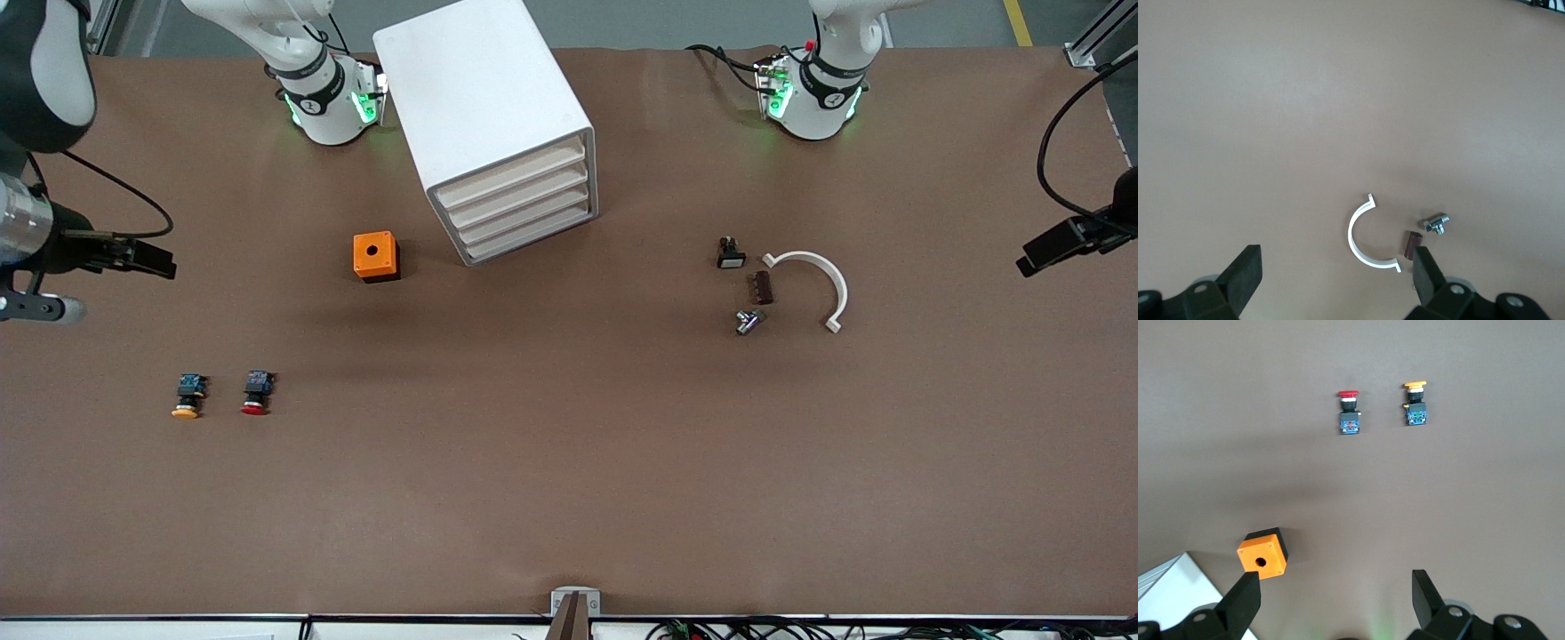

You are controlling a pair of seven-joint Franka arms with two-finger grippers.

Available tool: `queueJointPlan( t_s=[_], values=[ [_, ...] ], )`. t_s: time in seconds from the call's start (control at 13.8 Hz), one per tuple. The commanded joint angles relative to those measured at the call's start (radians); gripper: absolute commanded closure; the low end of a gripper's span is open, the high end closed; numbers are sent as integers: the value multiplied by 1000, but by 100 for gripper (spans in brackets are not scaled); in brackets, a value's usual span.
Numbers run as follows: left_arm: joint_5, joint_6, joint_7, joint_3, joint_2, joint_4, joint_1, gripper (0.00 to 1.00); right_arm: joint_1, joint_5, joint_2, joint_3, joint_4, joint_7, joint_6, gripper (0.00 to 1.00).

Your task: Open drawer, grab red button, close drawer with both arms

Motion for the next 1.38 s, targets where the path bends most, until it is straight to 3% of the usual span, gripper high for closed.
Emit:
queueJointPlan(
  t_s=[0.0, 0.14, 0.72, 0.87, 1.16, 1.3],
  values=[
    [-38, 17, 40, -14, -116, -124, 16, 0, 0, 21, 17, -1, 93, 4, -60, 0],
    [-54, 26, 66, -16, -151, -167, 16, 0, -3, 21, 17, -1, 134, 4, -81, 0],
    [-52, 15, 161, 4, -151, -153, 10, 0, -30, 77, 17, -11, 148, 4, -84, 0],
    [-54, 12, 162, 46, -150, -153, -42, 0, -32, 72, 17, -13, 150, 4, -84, 0],
    [-52, -22, 148, 231, -154, -153, -254, 0, -30, 74, 17, -11, 150, 4, -82, 0],
    [-54, -23, 149, 238, -154, -153, -262, 0, -30, 71, 19, -11, 164, 4, -82, 0]
  ],
)
